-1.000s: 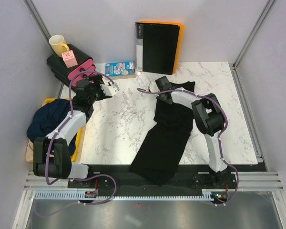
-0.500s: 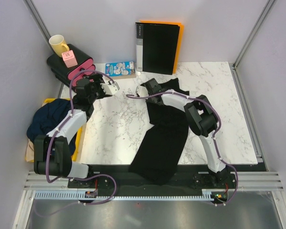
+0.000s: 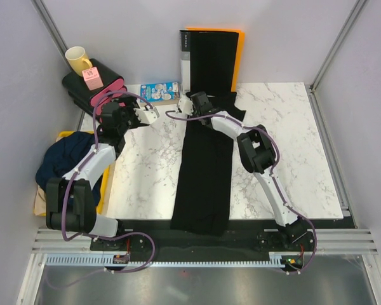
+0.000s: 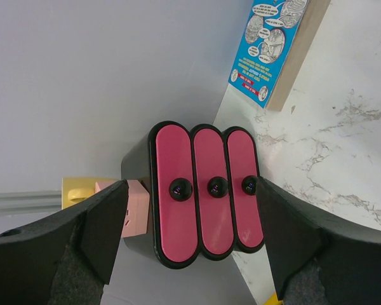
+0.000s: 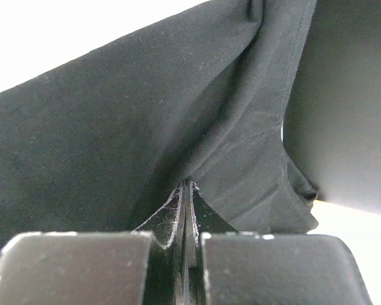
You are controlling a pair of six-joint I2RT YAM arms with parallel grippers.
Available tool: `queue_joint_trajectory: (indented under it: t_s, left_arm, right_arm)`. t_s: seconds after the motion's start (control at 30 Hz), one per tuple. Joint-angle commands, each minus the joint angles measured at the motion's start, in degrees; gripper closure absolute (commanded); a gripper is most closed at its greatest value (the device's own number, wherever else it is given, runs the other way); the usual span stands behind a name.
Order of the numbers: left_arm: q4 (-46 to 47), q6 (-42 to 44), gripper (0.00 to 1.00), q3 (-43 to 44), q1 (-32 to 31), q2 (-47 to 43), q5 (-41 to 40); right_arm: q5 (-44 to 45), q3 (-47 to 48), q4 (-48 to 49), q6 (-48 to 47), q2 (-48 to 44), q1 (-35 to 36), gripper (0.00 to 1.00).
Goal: Fold and stack the t-shirts
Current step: Fold the tshirt
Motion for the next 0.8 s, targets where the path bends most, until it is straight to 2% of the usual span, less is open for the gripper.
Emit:
queue_joint_trajectory:
  t_s: [0.0, 0.1, 0.2, 0.27, 0.4, 0.47, 0.63, 0.7, 0.77]
  left_arm:
    - [2.5, 1.8, 0.12, 1.6, -0.1, -0.1, 0.0]
    - [2.5, 1.8, 0.12, 1.7, -0.2, -0.2, 0.1]
    - [2.5, 1.8, 0.12, 1.3, -0.4, -0.3, 0.2]
    - [2.4, 1.6, 0.12, 1.0, -0.5, -0.6, 0.3]
    - [2.4, 1.4, 0.12, 0.2, -0.5, -1.3, 0.4]
    - [2.4, 1.0, 0.12, -0.1, -0.5, -1.6, 0.4]
    - [2.4, 0.6, 0.12, -0.3, -0.8, -2.1, 0.4]
    - [2.2, 0.7, 0.12, -0.4, -0.9, -2.6, 0.7]
    - [1.5, 1.7, 0.12, -0.6, -1.0, -3.2, 2.0]
  right_arm:
    - [1.1, 5.4, 4.4, -1.6, 4.9, -1.3, 1.0]
    - [2.5, 6.8, 6.1, -2.1, 5.8, -1.8, 1.0]
    - [2.4, 2.7, 9.0, -0.7, 2.2, -1.6, 1.0]
    - [2.4, -0.1, 10.2, 1.1, -2.6, -1.1, 1.0]
    - [2.6, -9.3, 10.2, 3.8, -12.4, 0.2, 0.91]
    - [2.5, -13.0, 9.1, 4.9, -18.1, 1.1, 0.9]
    - [-2.3, -18.5, 2.0, 7.9, -27.4, 1.6, 0.87]
    - [-5.7, -20.0, -5.1, 8.6, -29.2, 1.6, 0.9]
    - [-14.4, -20.2, -12.6, 8.1, -30.7, 1.8, 0.92]
